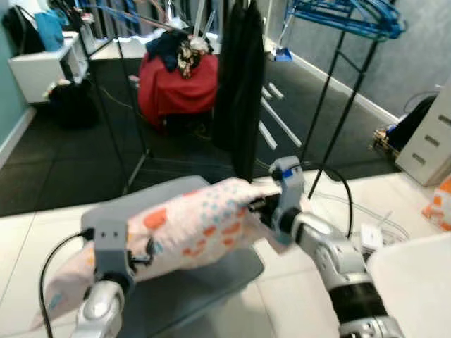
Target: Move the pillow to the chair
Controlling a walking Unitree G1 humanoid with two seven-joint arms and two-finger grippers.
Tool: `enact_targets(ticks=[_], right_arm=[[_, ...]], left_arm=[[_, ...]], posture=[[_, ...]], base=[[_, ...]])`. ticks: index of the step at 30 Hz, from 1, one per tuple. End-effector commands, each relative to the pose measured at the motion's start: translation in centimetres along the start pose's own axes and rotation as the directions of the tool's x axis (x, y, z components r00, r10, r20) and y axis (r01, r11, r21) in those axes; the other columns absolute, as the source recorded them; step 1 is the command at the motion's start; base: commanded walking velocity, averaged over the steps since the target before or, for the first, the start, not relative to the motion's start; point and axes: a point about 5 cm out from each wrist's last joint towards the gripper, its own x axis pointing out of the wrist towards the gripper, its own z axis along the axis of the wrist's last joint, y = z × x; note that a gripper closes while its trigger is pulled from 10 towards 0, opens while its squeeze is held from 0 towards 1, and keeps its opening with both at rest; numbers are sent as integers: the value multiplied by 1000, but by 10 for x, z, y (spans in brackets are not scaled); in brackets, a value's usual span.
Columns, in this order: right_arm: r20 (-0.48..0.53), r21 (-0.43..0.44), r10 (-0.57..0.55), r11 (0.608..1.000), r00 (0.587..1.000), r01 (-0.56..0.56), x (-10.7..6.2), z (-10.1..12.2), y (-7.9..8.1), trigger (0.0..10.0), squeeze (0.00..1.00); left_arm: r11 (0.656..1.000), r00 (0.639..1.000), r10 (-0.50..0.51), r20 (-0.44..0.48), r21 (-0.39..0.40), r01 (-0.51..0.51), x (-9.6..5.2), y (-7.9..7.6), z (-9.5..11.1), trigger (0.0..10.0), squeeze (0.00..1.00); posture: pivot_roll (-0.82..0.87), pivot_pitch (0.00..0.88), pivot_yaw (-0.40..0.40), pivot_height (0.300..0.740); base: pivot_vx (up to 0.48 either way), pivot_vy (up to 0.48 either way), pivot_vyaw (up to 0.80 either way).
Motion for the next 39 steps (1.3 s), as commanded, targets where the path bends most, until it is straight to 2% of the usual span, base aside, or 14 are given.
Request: enact_targets(ticks=[1,8,16,18,21,24,26,29,32,35,39], right_arm=[[90,-18,32,999,995,-30,2,17,7,10000,0],[92,-17,21,1000,996,-20,3,18,6,10000,0],[90,0,-101,995,991,101,2,21,-9,10000,0],[90,0,-101,995,991,101,2,21,-9,10000,0],[95,-4,-170,985,981,171,1,23,-18,10000,0],[96,-4,-181,983,979,182,0,24,-19,10000,0],[77,-55,-249,966,966,253,-2,21,-26,10000,0],[69,-77,-301,949,951,306,-4,20,-33,10000,0],[67,-128,-413,899,908,418,-10,20,-47,10000,0],[59,-142,-446,882,893,450,-12,18,-52,10000,0],[46,-146,-457,877,888,458,-11,15,-52,10000,0]], left_arm=[[1000,999,17,-34,0,-17,-3,6,-7,10000,0],[1000,999,14,-32,0,-14,-3,5,-6,10000,0],[1000,1000,4,-26,-4,-4,-1,2,-5,10000,0],[1000,1000,4,-26,-4,-4,-1,2,-5,10000,0],[1000,1000,3,-23,-5,-3,0,3,-4,10000,0],[1000,1000,2,-23,-6,-2,0,3,-4,10000,0],[1000,1000,1,-20,-15,-2,1,2,-3,10000,0],[999,1000,1,-16,-34,-2,2,1,-3,10000,0],[999,1000,-3,-10,-48,2,4,1,-1,10000,0],[999,1000,-8,-7,-48,8,5,0,0,10000,0],[999,1000,-12,-4,-48,12,6,0,0,10000,0]], posture=[[-177,27,-56,740],[-179,28,-57,740],[-183,26,-53,740],[-183,26,-53,740],[-184,26,-52,740],[-184,26,-52,740],[-189,25,-47,740],[-192,24,-46,740],[-192,20,-43,740],[-191,16,-44,740],[-190,13,-44,740]], base=[[0,-480,0],[0,-480,0],[0,-480,-710],[0,-480,-712],[0,-480,-706],[0,-480,-706],[0,-480,-697],[0,-160,-690],[0,0,-688],[0,0,-688],[0,0,-688]])
